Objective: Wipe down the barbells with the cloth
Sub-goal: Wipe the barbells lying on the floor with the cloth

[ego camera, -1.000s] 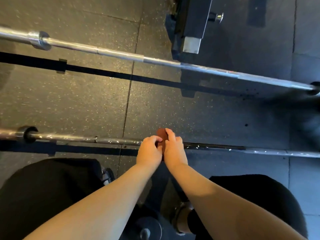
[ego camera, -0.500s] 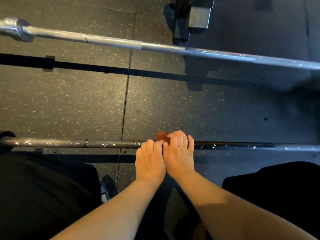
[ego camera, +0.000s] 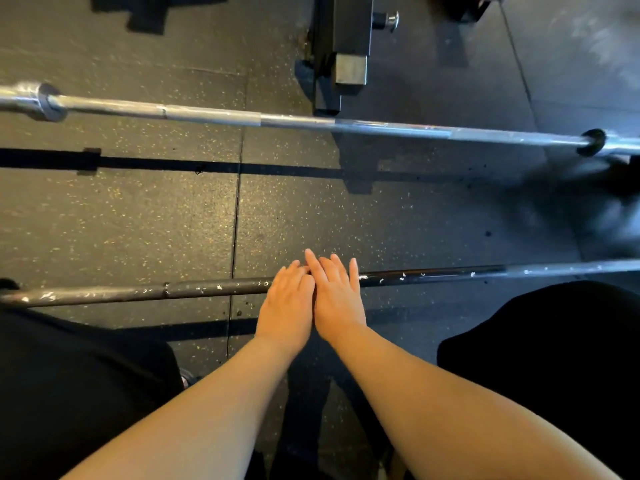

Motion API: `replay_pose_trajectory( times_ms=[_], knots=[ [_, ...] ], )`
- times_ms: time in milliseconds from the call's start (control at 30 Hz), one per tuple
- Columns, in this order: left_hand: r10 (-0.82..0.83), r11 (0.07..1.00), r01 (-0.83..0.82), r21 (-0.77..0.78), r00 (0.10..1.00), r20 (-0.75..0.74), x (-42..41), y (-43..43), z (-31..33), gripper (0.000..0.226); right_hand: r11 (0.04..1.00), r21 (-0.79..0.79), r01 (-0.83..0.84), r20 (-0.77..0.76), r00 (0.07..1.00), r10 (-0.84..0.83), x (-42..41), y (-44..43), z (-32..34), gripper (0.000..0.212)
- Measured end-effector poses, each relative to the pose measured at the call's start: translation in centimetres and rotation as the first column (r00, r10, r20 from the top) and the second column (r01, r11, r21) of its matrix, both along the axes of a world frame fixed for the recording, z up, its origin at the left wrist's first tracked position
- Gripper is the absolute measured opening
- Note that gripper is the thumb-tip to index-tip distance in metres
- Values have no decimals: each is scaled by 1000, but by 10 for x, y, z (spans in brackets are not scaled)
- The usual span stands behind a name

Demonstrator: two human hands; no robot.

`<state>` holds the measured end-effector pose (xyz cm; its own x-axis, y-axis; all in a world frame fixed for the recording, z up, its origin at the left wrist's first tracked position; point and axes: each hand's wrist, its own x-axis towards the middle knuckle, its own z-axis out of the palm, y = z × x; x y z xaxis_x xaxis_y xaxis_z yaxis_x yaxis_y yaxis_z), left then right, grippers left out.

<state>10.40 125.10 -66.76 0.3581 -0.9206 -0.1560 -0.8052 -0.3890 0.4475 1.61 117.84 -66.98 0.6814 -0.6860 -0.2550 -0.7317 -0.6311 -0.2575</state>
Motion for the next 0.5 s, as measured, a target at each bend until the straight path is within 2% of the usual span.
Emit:
replay_pose_trajectory(
  times_ms=[100, 167, 200, 267, 333, 400, 500],
  knots=[
    [-15, 1000, 14, -5, 1000, -26, 7, 9, 1, 56, 993, 34, -111, 7, 994, 111, -7, -4, 3, 64],
    [-14, 1000, 13, -8, 997, -79, 6, 9, 8, 57, 984, 10, -175, -55, 983, 175, -15, -14, 7, 63],
    [-3, 1000, 2, -3, 995, -101, 6, 10, 11, 57, 988, -9, -151, -84, 985, 150, -18, -18, 8, 60],
    [33, 999, -30, 24, 994, -108, 4, 15, 15, 62, 999, -29, 16, -123, 992, -20, -14, -15, 10, 54],
    [87, 995, -82, 50, 991, -105, 5, 22, 15, 65, 990, 10, 143, -108, 984, -141, 0, 2, 11, 55],
    [133, 989, -128, 67, 987, -84, 6, 27, 15, 61, 994, 18, 104, -82, 991, -102, 14, 20, 4, 58],
    [103, 987, -96, 131, 994, -47, 7, 33, 16, 67, 999, -24, -28, -52, 998, 27, 10, 19, -3, 57]
  ],
)
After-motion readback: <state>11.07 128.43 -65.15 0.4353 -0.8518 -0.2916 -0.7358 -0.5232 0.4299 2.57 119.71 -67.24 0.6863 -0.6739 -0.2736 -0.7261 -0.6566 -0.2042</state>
